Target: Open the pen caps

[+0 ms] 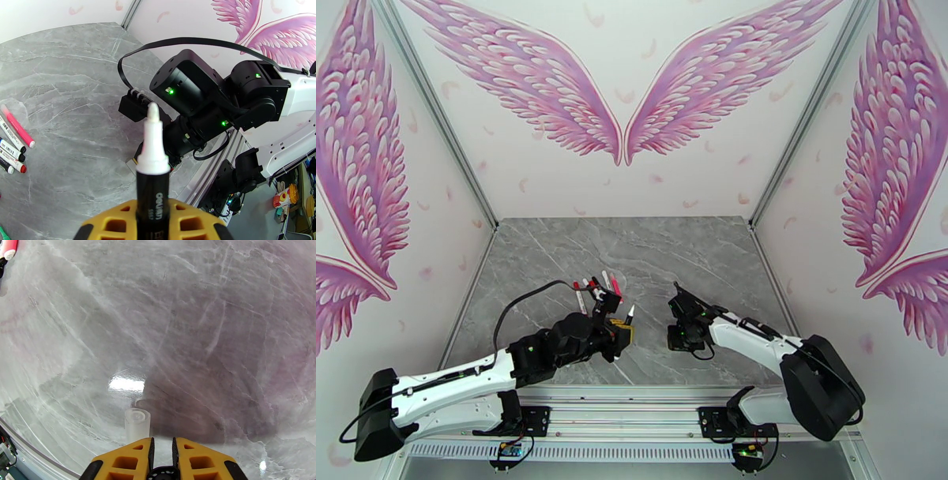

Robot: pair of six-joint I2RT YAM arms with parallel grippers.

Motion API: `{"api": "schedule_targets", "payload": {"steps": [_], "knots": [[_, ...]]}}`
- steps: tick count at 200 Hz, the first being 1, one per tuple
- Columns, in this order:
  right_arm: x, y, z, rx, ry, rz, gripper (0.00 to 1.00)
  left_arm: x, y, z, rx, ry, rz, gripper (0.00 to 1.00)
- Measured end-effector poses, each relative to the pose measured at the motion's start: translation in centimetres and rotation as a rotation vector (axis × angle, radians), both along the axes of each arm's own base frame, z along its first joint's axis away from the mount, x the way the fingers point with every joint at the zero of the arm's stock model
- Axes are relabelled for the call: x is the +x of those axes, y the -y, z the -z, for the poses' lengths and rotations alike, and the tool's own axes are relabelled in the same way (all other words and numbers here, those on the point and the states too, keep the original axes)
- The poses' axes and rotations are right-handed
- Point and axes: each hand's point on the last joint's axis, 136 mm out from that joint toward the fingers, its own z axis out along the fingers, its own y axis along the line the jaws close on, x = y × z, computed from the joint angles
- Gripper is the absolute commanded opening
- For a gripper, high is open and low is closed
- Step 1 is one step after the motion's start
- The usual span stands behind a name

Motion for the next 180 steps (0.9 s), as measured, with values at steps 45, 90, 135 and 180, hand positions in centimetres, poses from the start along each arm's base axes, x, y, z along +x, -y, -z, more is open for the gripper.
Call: {"api": "schedule_targets", "payload": {"steps": [45,90,135,180], "knots": [[-0.11,0.06,0.33,-0.007,-0.012,0.001,0.24,0.00,0.15,0.39,0.009,-0.006,0.004,0.00],[-0.14,0.08,0.46,-0.009,-0.017,0.003,0.26,-0.18,0.30,0.60,0.013,-0.014,0.016,0.00],[-0.13,0.07,0.50,-0.009,-0.018,0.003,0.28,-0.18,0.37,0.80,0.018,-0.017,0.017,0.00],[-0.12,0.07,0.49,-0.009,-0.018,0.003,0.29,-0.18,0.39,0.90,0.020,-0.018,0.018,0.00]]}}
